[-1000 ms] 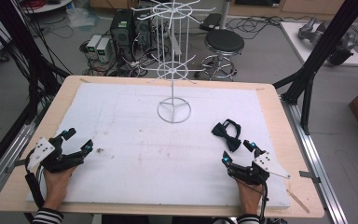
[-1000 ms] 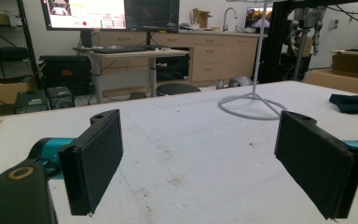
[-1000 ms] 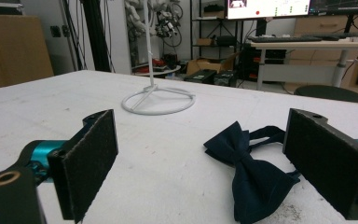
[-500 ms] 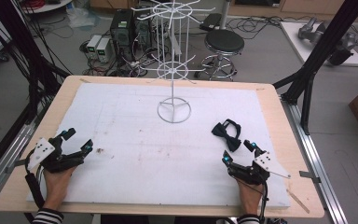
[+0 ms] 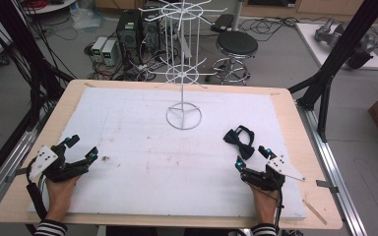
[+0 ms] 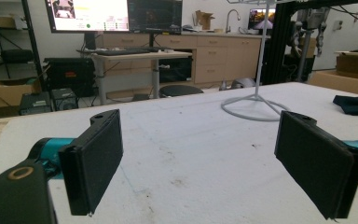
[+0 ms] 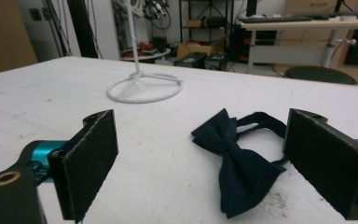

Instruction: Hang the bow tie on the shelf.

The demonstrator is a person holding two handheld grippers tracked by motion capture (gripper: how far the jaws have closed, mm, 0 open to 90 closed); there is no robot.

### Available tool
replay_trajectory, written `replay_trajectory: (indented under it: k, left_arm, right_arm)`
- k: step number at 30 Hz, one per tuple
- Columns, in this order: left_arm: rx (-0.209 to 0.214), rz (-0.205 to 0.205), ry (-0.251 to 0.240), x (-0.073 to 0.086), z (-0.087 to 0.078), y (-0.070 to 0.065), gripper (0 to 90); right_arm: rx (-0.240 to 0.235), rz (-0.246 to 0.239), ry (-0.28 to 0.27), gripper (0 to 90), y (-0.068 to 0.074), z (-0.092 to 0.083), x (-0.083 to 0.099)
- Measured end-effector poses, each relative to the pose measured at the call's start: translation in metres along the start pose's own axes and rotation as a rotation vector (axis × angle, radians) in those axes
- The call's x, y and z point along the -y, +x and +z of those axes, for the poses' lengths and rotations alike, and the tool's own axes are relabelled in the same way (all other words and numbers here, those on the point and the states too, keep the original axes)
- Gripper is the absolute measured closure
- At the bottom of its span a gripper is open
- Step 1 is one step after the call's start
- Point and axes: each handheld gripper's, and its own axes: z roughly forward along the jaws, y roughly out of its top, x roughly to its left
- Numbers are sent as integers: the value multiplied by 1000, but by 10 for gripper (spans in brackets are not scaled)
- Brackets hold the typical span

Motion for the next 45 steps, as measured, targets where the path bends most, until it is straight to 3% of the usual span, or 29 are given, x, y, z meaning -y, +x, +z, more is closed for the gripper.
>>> replay_trajectory:
  k: [6, 11, 16, 19, 22, 24, 26, 33, 36, 39, 45]
  left_arm:
    - [-4, -5, -2, 0, 0, 0, 155]
    - [-5, -5, -2, 0, 0, 0, 154]
    - [-5, -6, -1, 0, 0, 0, 154]
    - [-7, -7, 0, 0, 0, 0, 154]
    - [-8, -7, 1, 0, 0, 0, 154]
    - [-8, -5, 0, 0, 0, 0, 154]
    - [-8, -4, 3, 0, 0, 0, 154]
    - [-9, -6, 3, 0, 0, 0, 154]
    - [-10, -7, 4, 0, 0, 0, 154]
    - [-9, -7, 3, 0, 0, 0, 154]
    - [-10, -10, 3, 0, 1, 0, 154]
  right_arm:
    - [1, 6, 24, 93, -5, 0, -13]
    - [-5, 17, 79, 93, -9, 4, -24]
    - [-12, 19, 161, 93, -13, 12, -32]
    - [-12, 22, 243, 94, -17, 18, -38]
    - [-11, 32, 280, 96, -20, 21, -40]
    - [-34, 33, 310, 155, -23, 24, -41]
    - [-59, 36, 329, 160, -24, 25, -43]
    - [-49, 33, 395, 160, -30, 32, -45]
    - [-58, 24, 436, 205, -34, 35, -47]
    - [-64, 48, 464, 211, -37, 37, -47]
    - [-45, 86, 515, 308, -47, 44, -46]
